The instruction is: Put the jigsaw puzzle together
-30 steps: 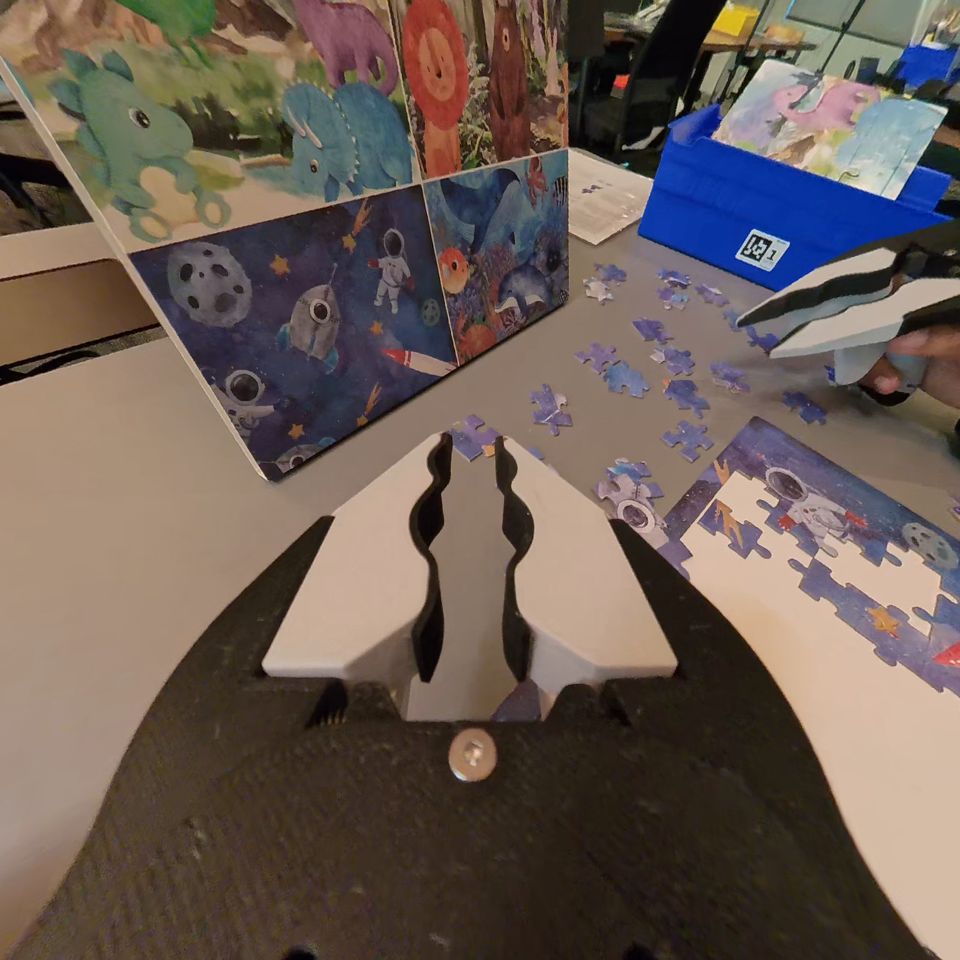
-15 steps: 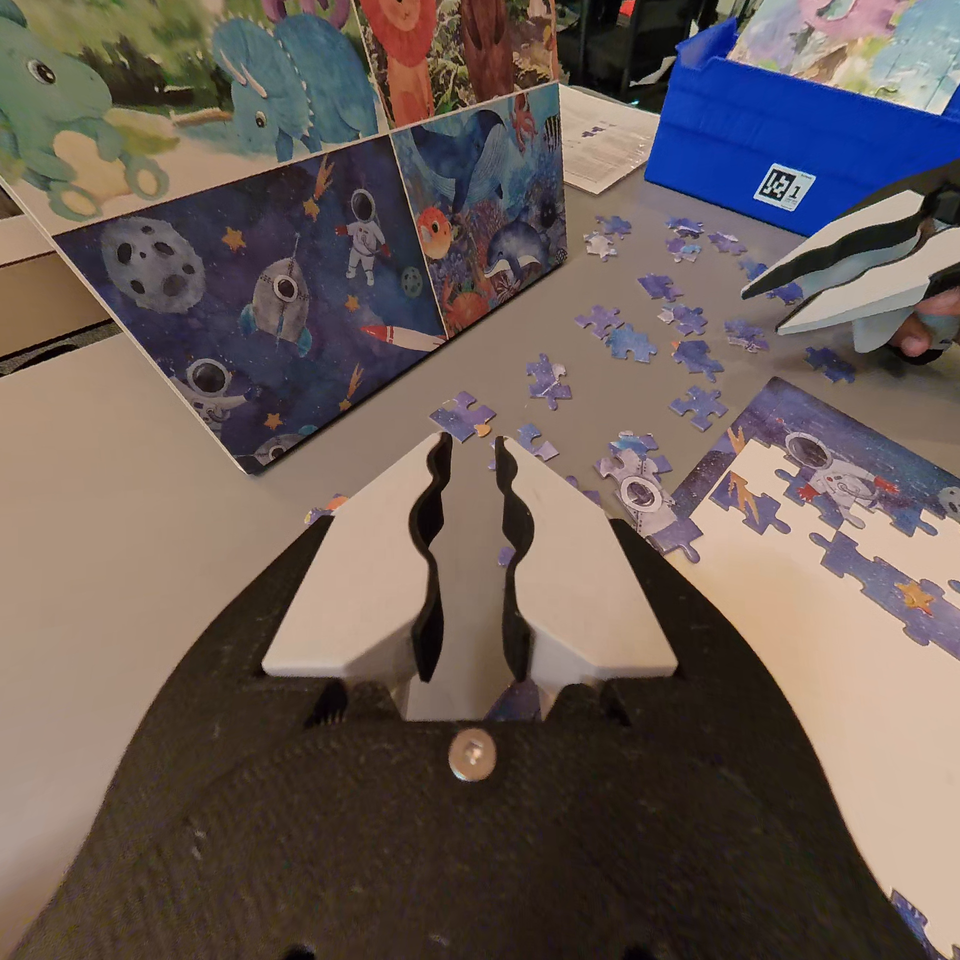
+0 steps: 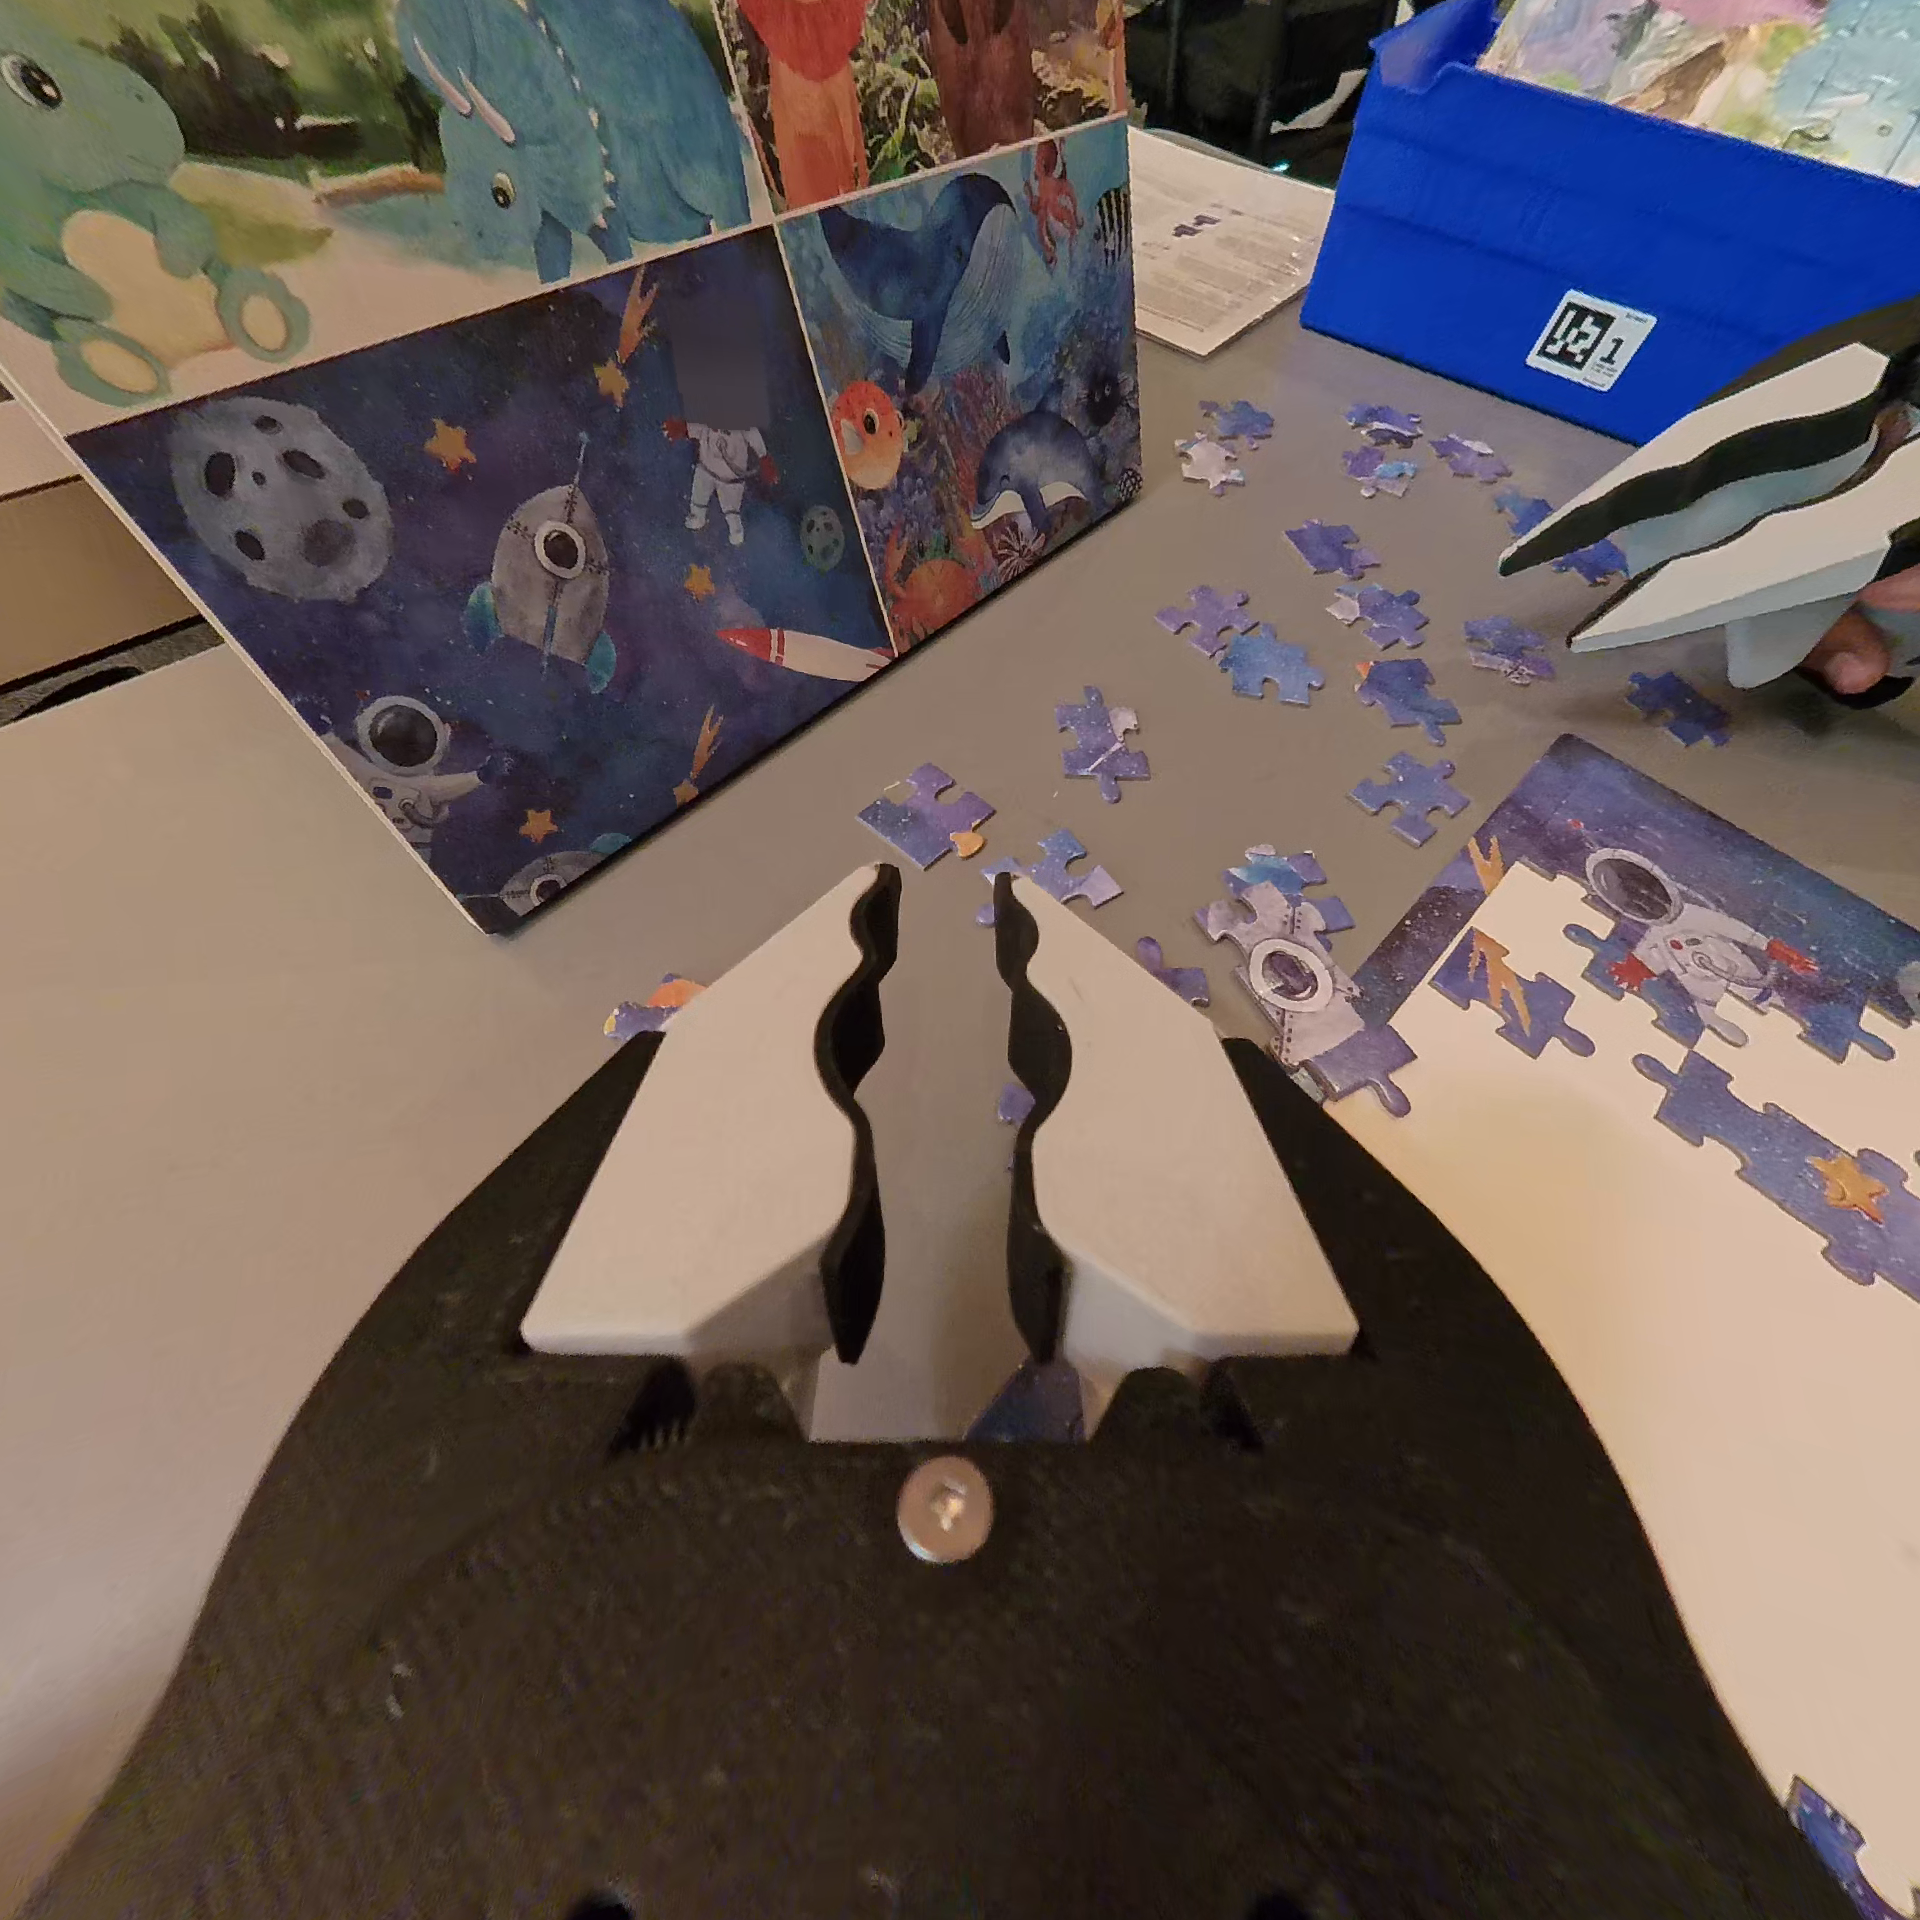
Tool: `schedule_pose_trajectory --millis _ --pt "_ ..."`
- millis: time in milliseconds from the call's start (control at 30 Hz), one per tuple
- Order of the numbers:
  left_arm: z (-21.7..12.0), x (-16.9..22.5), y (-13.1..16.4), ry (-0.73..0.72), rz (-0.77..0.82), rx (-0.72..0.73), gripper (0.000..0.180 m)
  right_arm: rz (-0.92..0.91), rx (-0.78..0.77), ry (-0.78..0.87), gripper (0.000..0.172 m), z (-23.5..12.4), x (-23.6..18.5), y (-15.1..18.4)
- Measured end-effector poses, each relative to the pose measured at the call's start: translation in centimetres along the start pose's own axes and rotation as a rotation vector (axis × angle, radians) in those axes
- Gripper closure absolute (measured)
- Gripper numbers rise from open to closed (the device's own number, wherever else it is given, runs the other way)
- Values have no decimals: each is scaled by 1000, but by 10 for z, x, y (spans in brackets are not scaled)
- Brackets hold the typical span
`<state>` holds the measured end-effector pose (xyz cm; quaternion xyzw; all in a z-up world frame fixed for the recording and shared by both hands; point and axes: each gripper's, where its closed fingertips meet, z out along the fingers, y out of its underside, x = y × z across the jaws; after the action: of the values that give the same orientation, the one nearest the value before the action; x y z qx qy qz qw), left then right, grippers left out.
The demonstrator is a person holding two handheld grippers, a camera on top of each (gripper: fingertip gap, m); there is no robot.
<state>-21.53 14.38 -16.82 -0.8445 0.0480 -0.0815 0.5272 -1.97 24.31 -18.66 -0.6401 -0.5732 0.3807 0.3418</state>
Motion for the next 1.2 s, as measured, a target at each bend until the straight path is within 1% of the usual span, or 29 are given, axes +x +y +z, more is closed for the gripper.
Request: schedule_pose_trajectory --millis 667,1200 --pt "3 1 5 -5 11 -26 163 0 10 6 135 -2 1 -3" --pt "2 2 2 -17 36 -16 164 15 15 16 135 -2 6 0"
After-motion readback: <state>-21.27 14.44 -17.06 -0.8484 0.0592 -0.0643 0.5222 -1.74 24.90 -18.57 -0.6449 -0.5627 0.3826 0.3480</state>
